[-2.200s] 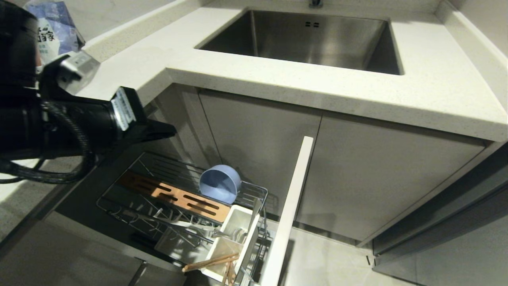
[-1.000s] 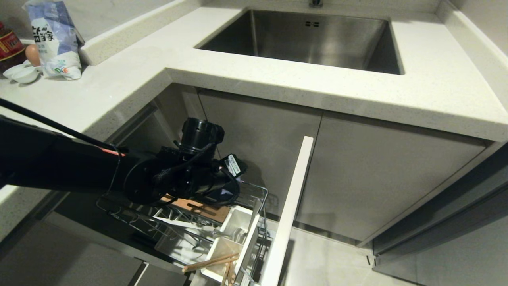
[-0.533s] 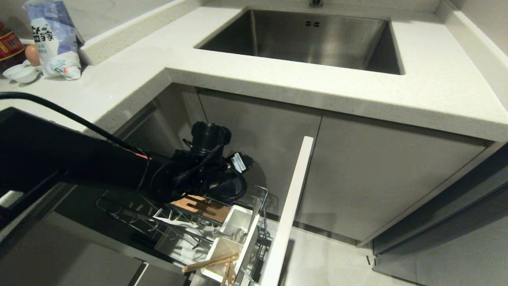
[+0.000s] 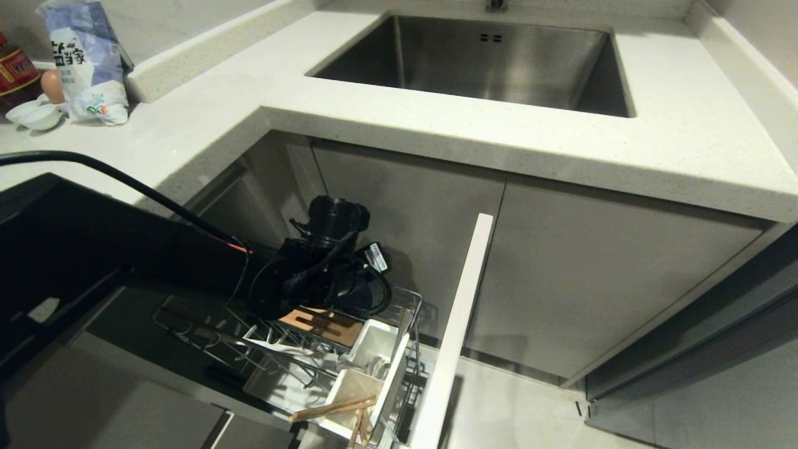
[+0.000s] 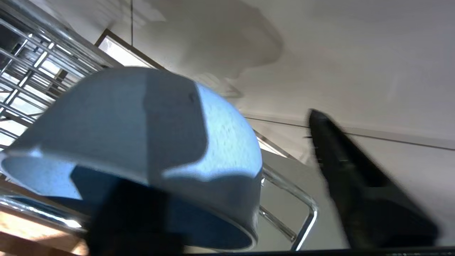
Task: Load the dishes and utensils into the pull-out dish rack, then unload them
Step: Take the bowl out of the cupboard
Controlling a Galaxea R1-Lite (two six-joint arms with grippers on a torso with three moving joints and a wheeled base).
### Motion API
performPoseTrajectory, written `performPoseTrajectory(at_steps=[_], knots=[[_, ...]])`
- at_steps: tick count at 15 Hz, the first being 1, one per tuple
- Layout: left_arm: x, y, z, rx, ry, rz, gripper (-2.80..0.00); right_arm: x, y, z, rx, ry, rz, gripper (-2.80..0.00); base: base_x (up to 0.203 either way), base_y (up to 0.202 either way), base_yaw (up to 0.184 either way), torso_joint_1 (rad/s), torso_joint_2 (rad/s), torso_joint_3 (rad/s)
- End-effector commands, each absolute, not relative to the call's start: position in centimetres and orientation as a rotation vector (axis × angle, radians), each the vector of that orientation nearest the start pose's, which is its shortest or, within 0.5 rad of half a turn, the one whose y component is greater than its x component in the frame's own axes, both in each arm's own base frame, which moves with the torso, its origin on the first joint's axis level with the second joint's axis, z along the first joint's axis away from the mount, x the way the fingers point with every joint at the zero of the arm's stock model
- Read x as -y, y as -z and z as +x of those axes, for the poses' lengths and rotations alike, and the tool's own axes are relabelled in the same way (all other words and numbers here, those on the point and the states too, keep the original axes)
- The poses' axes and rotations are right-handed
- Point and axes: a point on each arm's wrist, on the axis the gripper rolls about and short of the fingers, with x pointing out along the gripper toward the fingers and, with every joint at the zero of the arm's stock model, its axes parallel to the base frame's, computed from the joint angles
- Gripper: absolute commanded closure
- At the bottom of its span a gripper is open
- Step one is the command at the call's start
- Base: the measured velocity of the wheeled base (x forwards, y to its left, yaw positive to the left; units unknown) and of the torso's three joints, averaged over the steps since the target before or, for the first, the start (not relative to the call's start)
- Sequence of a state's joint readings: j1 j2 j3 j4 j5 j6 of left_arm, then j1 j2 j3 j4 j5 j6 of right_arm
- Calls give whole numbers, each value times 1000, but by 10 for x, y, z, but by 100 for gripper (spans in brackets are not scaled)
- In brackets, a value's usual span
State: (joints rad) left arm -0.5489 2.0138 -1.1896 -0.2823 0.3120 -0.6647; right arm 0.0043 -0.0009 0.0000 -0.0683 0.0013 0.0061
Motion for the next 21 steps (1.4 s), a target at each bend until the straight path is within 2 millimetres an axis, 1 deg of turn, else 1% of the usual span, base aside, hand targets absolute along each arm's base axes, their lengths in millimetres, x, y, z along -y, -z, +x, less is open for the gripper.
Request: performPoseTrajectory(at_steps=[1,6,9,13,16,19,21], knots=[[197,-143,336,-537,56,-428,0,0,-76,-21,48,-6,6,0,0,0,0,0,0,0],[201,-148,331,-528,66,-430,0,0,-76,-21,48,-6,6,0,0,0,0,0,0,0],[203,-156,325,-510,72,-431,0,0,-76,-21,48,-6,6,0,0,0,0,0,0,0],[199,-182,309,-459,105,-460,0,0,-76,-21,48,-6,6,0,0,0,0,0,0,0],[194,-207,291,-408,142,-488,0,0,-76,-21,48,-6,6,0,0,0,0,0,0,0],[186,-239,267,-338,190,-526,0,0,-76,-21,48,-6,6,0,0,0,0,0,0,0],[179,-263,245,-278,231,-542,0,0,-76,-21,48,-6,6,0,0,0,0,0,0,0]])
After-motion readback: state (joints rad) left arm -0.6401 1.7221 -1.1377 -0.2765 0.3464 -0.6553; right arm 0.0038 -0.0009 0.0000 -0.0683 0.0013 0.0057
